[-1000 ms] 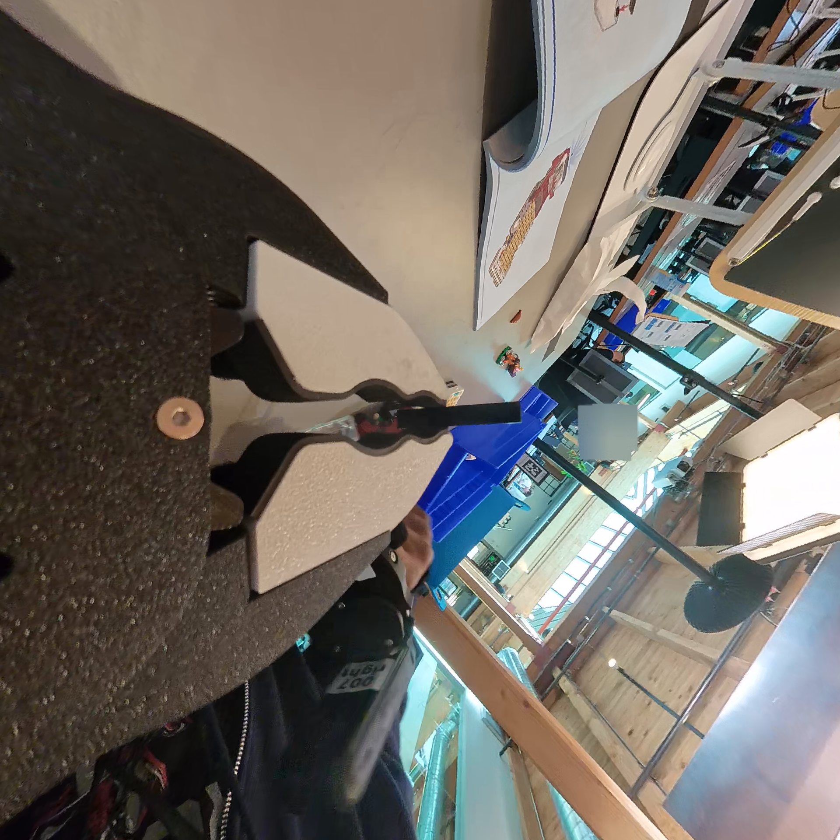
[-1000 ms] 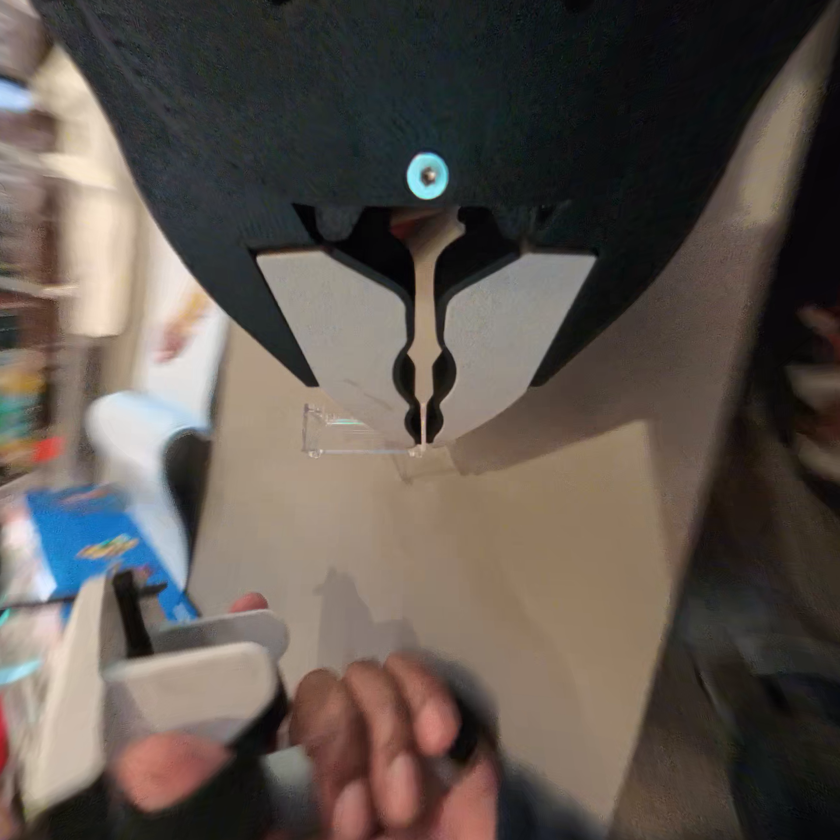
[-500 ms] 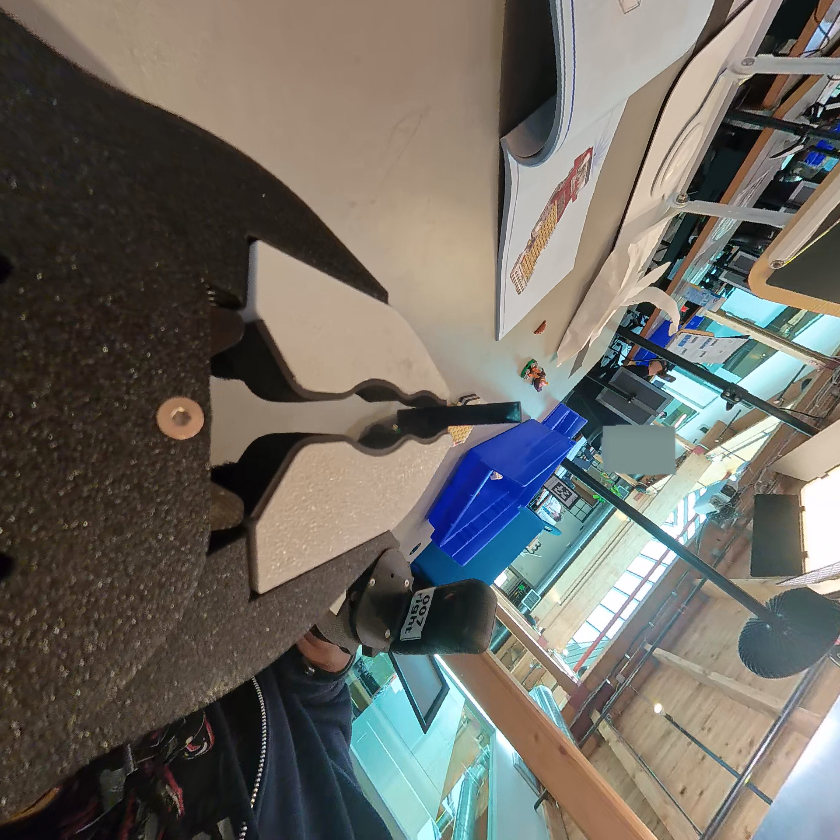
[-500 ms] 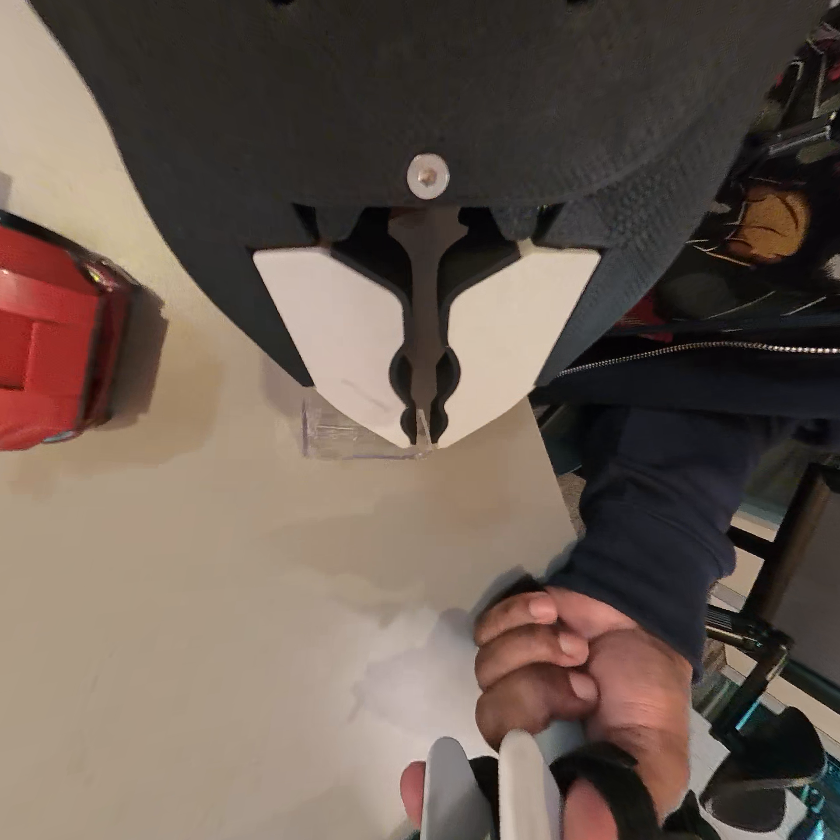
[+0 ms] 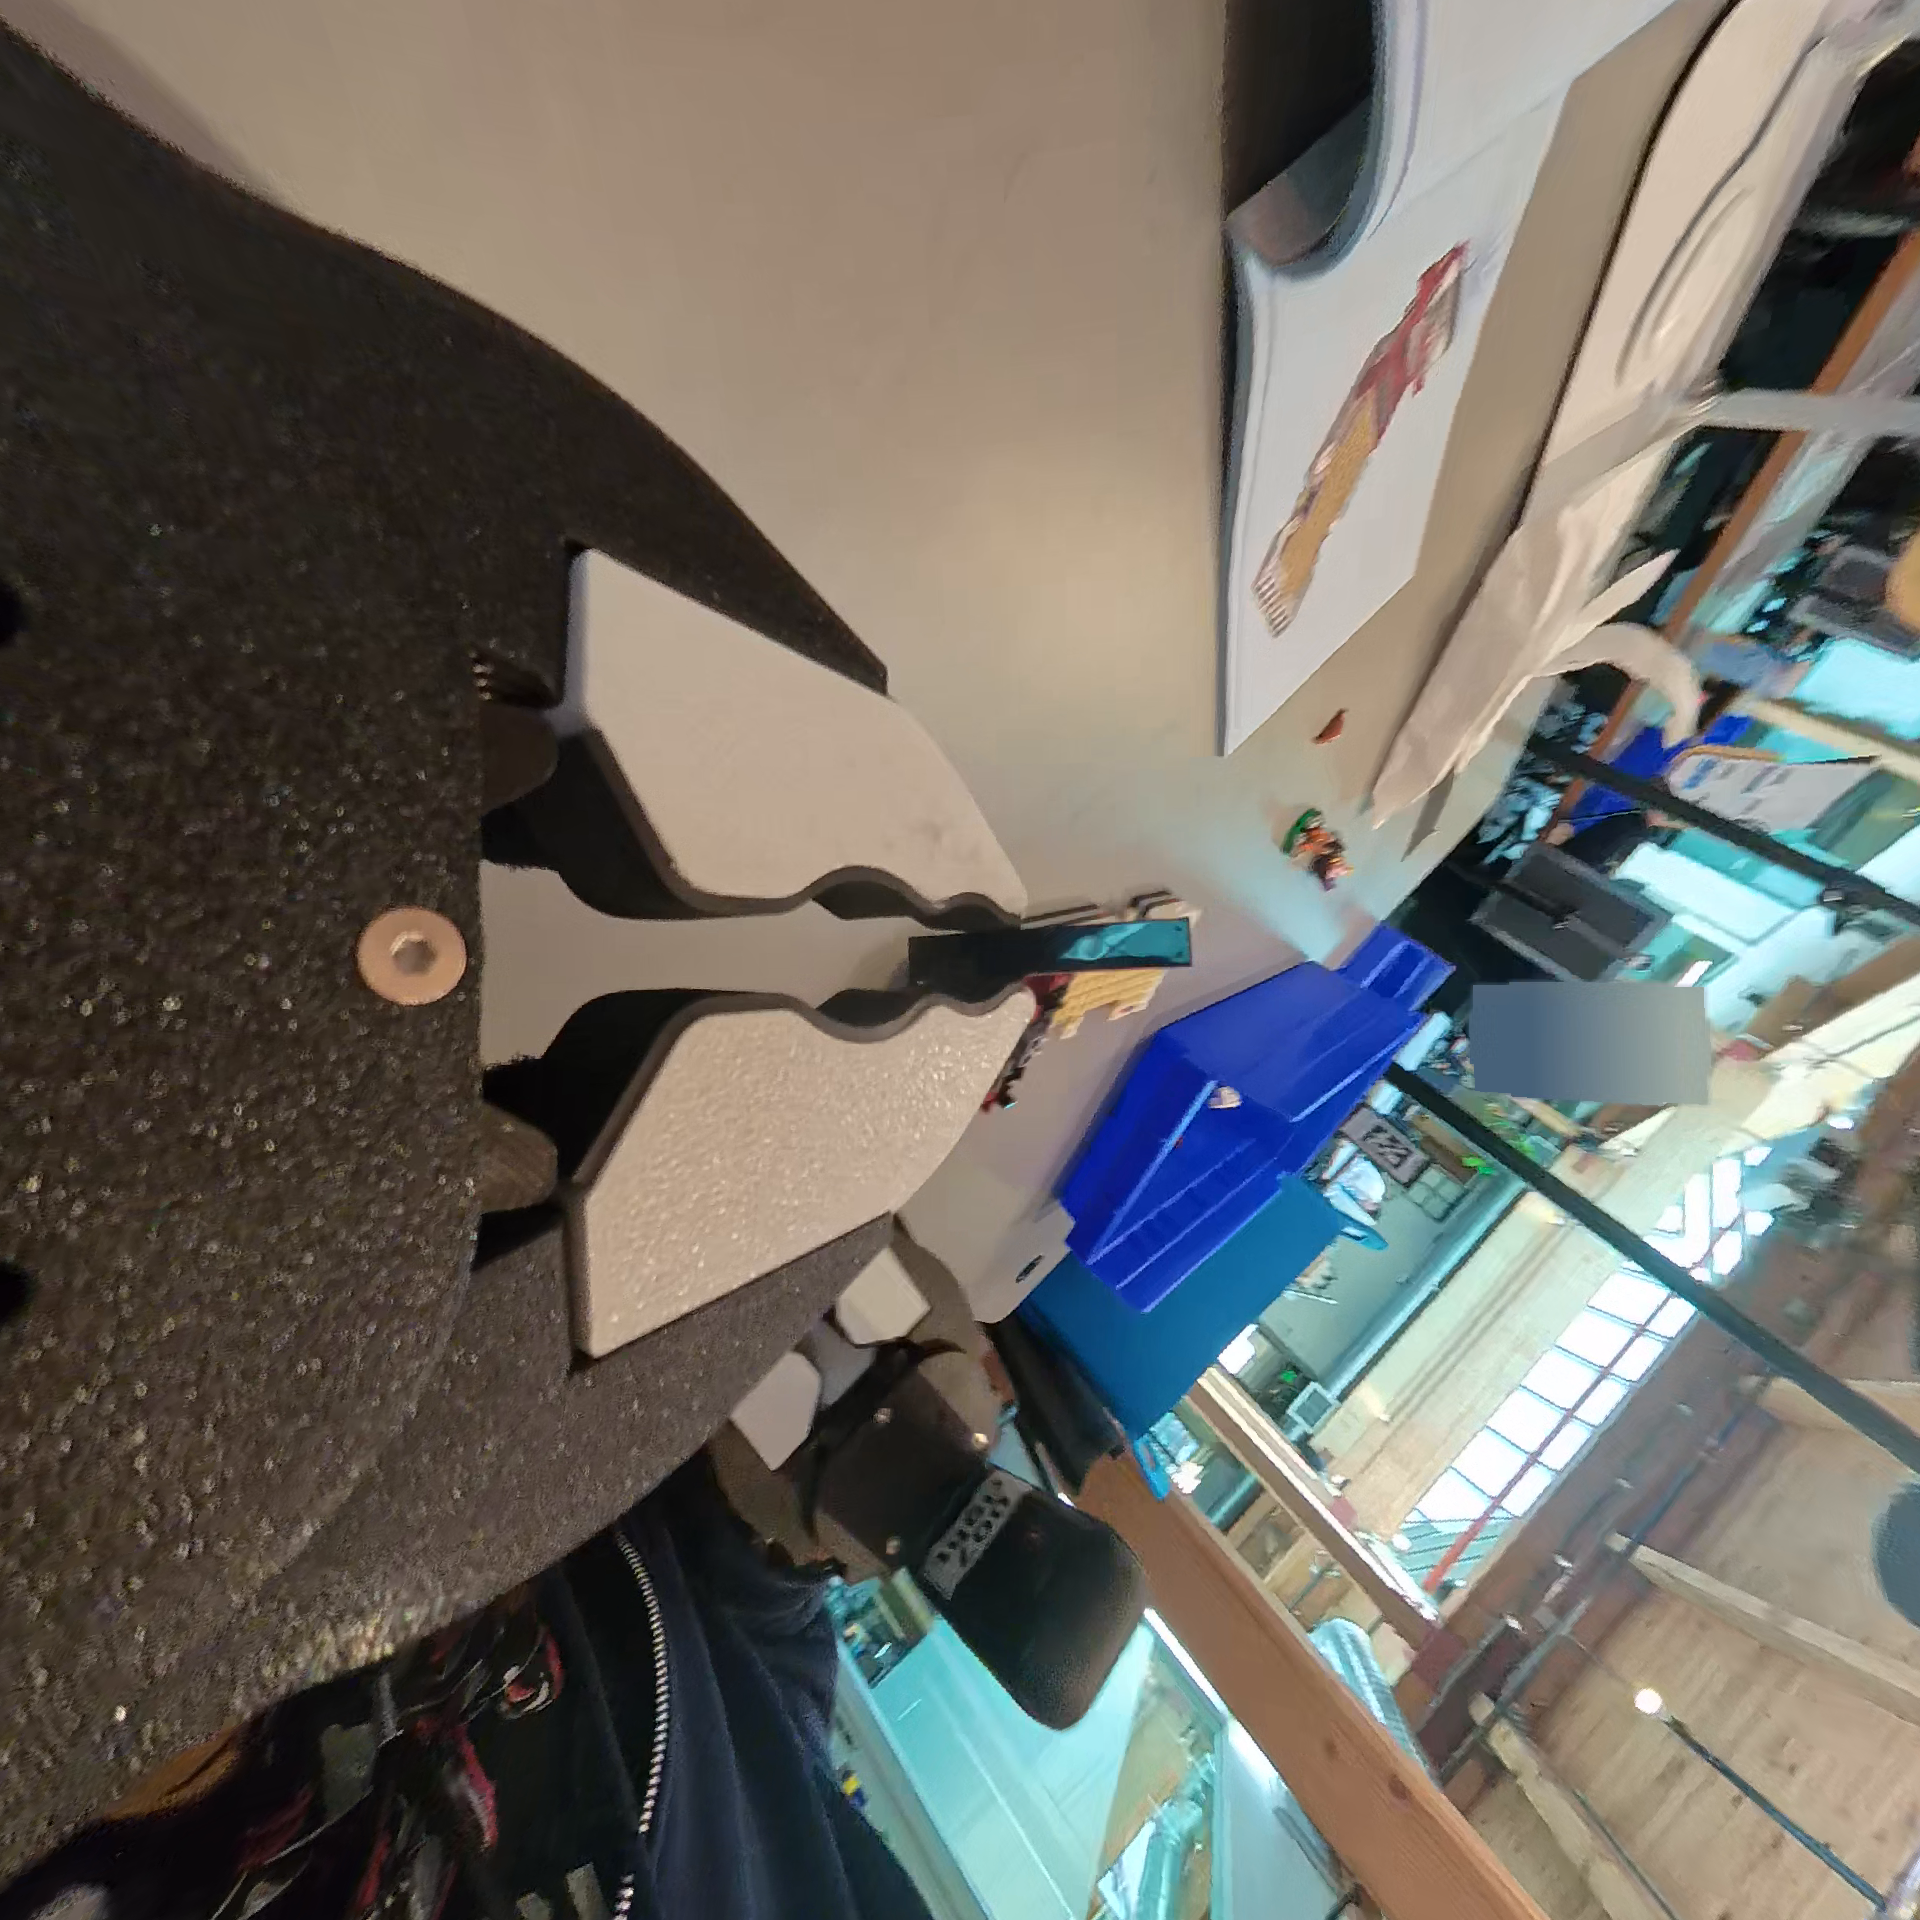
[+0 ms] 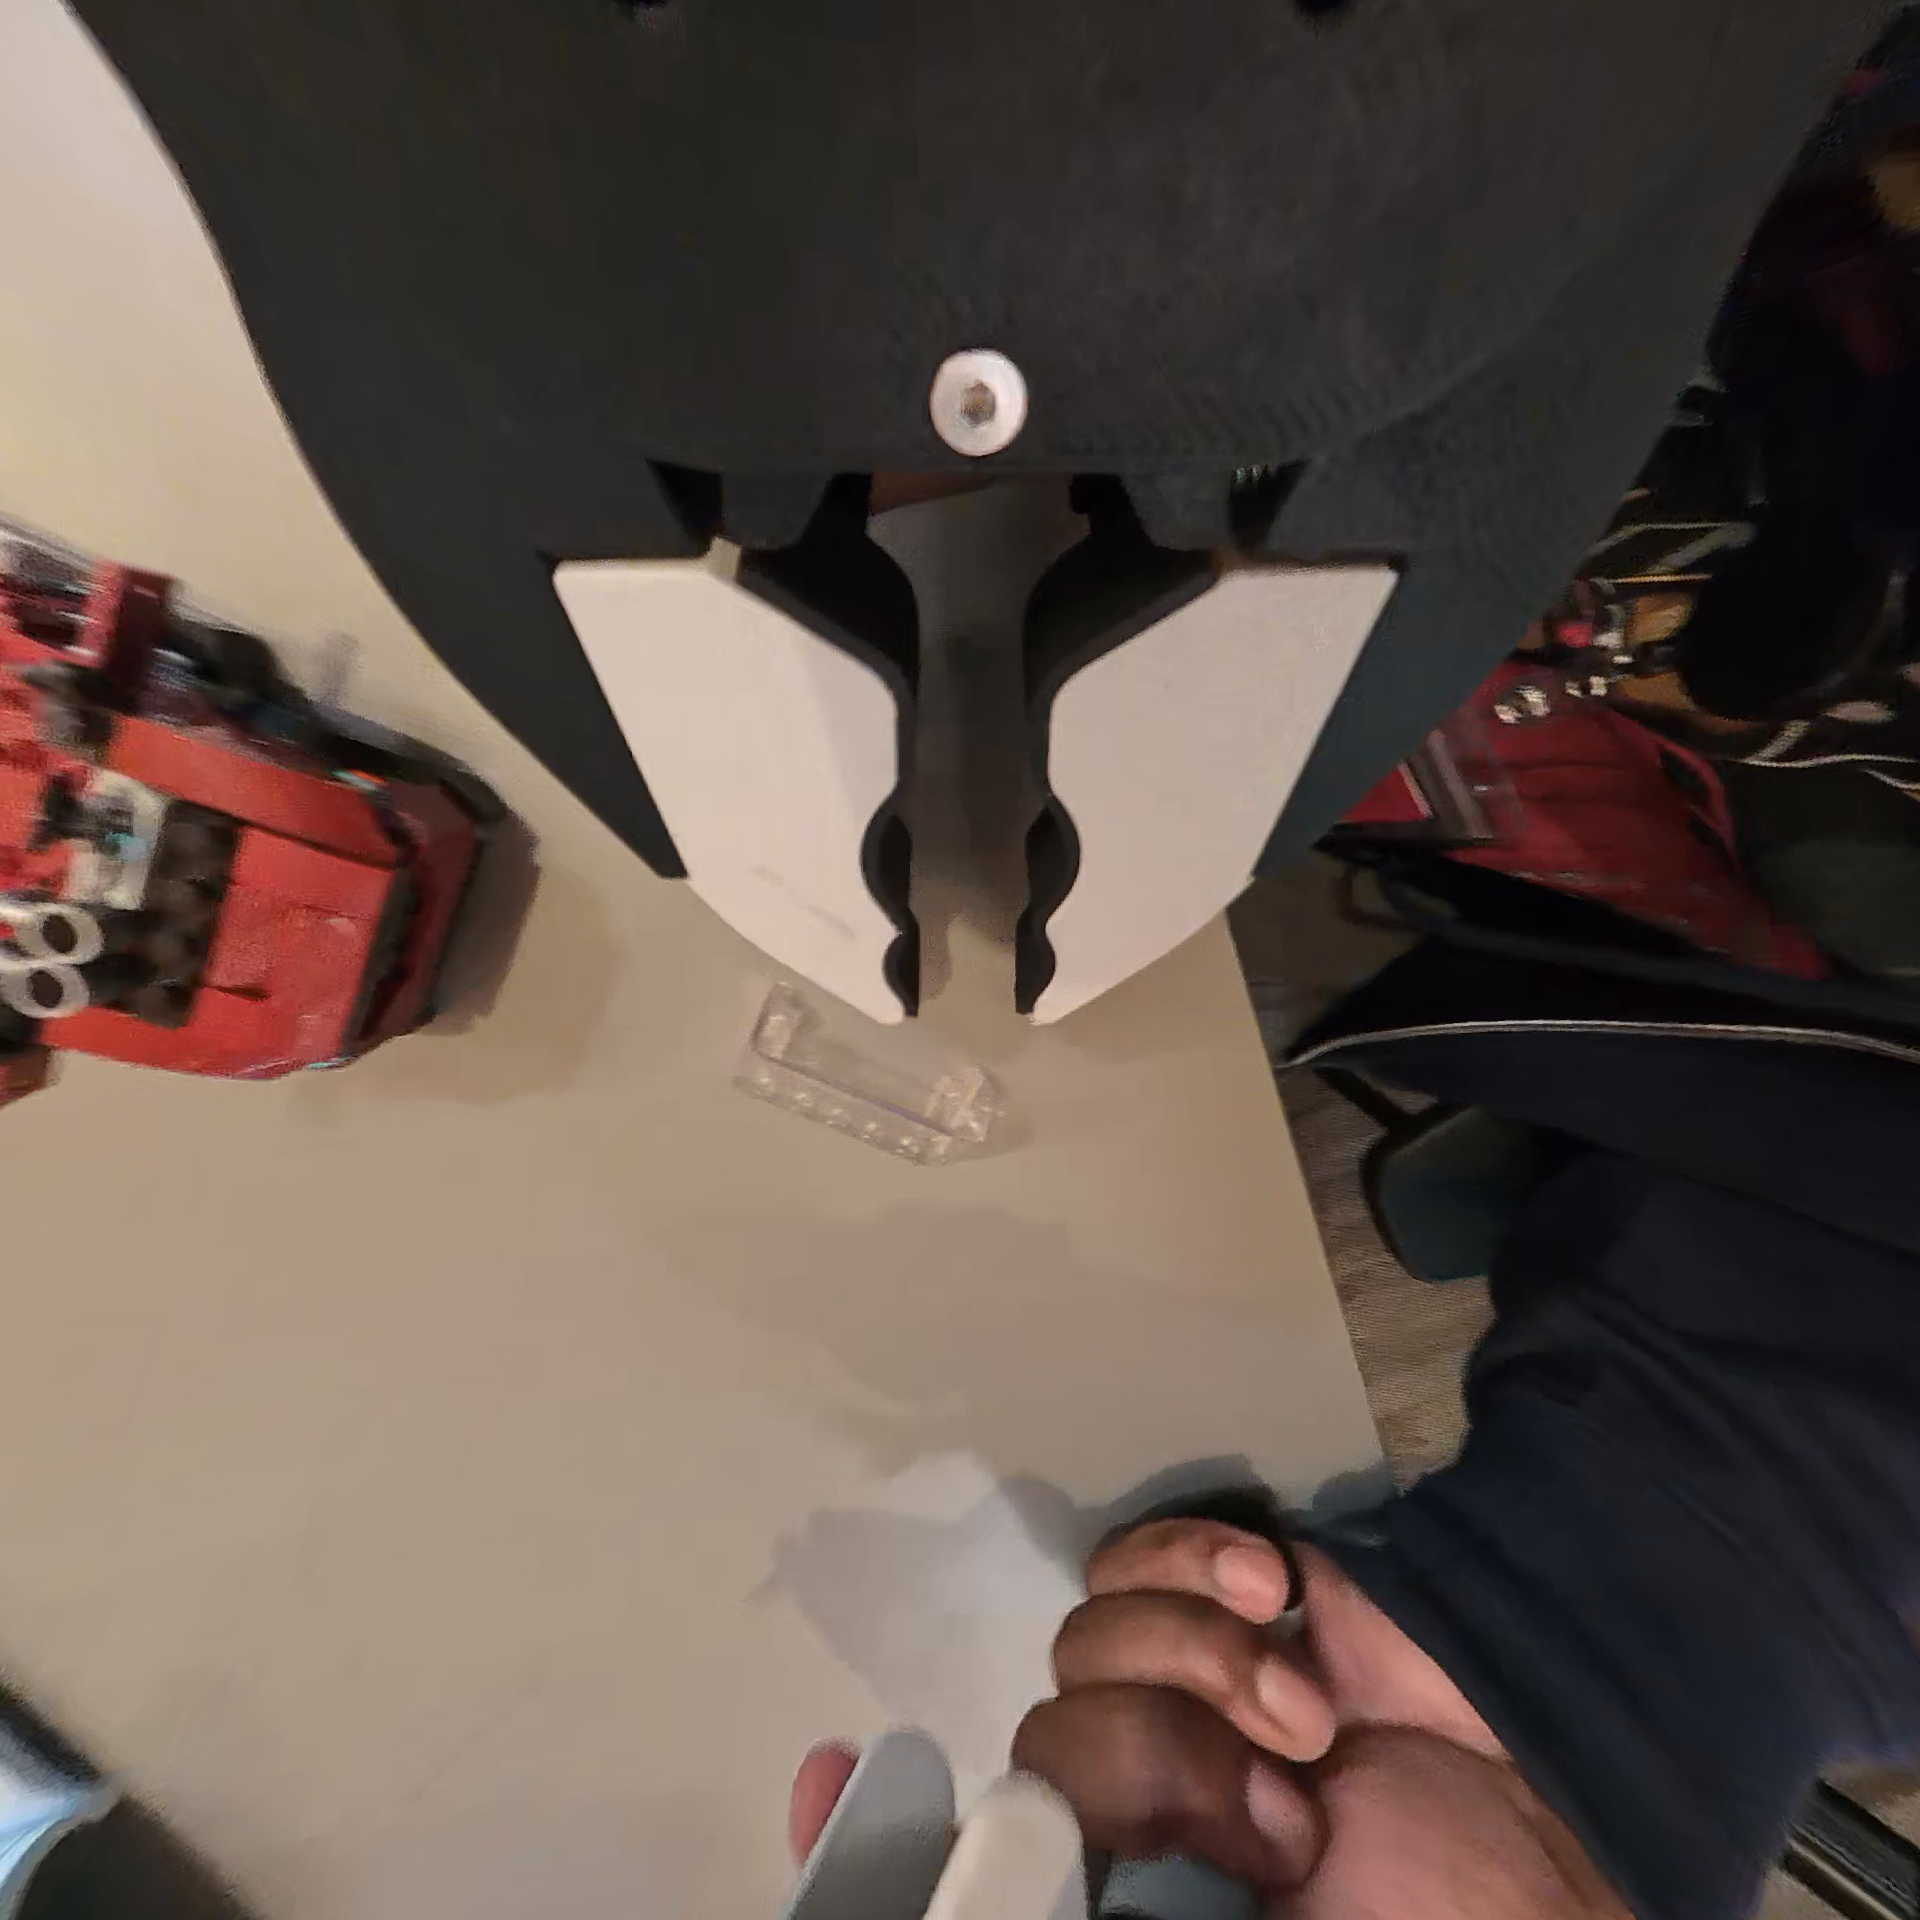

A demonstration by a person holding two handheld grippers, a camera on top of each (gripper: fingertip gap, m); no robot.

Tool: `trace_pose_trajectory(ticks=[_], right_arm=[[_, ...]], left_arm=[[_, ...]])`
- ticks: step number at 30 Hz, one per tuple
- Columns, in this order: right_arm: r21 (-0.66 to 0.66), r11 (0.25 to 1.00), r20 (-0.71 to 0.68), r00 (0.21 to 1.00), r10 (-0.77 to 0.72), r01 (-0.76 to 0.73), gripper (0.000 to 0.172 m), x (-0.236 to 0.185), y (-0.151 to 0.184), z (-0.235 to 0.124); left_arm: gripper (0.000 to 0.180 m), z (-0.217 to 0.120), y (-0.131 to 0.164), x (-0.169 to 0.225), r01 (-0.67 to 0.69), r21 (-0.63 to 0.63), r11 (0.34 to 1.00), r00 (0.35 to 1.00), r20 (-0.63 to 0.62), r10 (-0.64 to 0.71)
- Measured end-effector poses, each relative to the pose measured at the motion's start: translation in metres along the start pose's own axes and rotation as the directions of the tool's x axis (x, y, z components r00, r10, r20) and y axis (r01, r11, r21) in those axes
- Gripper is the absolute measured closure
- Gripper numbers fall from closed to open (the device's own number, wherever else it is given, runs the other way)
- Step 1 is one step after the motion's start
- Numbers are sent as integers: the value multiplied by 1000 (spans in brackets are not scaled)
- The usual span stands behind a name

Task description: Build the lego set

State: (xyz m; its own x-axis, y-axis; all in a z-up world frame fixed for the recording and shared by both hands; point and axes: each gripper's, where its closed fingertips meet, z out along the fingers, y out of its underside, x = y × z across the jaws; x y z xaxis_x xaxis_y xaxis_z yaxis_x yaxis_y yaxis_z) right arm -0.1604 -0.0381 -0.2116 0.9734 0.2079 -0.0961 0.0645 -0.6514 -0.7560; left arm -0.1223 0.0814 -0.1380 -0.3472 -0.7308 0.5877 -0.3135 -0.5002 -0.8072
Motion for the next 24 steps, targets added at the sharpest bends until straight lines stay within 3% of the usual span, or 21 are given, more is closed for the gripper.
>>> trace_pose_trajectory(ticks=[2, 5, 10, 14, 19, 24], right_arm=[[5, 998, -64, 996, -62, 63, 153, 11, 0, -6], [-7, 995, -125, 987, -98, 98, 151, 26, 2, -13], [9, 996, -117, 989, -92, 93, 149, 36, -1, -13], [47, 990, -135, 983, -125, 132, 148, 37, -6, -10], [69, 967, -208, 952, -225, 244, 147, 39, -10, -15], [10, 901, -292, 863, -413, 434, 147, 43, -6, -17]], left_arm=[[172, 7, 18, 11, -7, -96, 995, 1000, 2, 7], [172, 17, 48, 33, -110, -288, 951, 992, 22, 121], [172, 23, 78, 64, -241, -514, 823, 957, 15, 289], [172, 26, 97, 63, -292, -674, 679, 901, 44, 431], [172, 26, 114, 53, -278, -799, 533, 839, 69, 540], [172, 26, 117, 47, -257, -849, 461, 794, 87, 601]])
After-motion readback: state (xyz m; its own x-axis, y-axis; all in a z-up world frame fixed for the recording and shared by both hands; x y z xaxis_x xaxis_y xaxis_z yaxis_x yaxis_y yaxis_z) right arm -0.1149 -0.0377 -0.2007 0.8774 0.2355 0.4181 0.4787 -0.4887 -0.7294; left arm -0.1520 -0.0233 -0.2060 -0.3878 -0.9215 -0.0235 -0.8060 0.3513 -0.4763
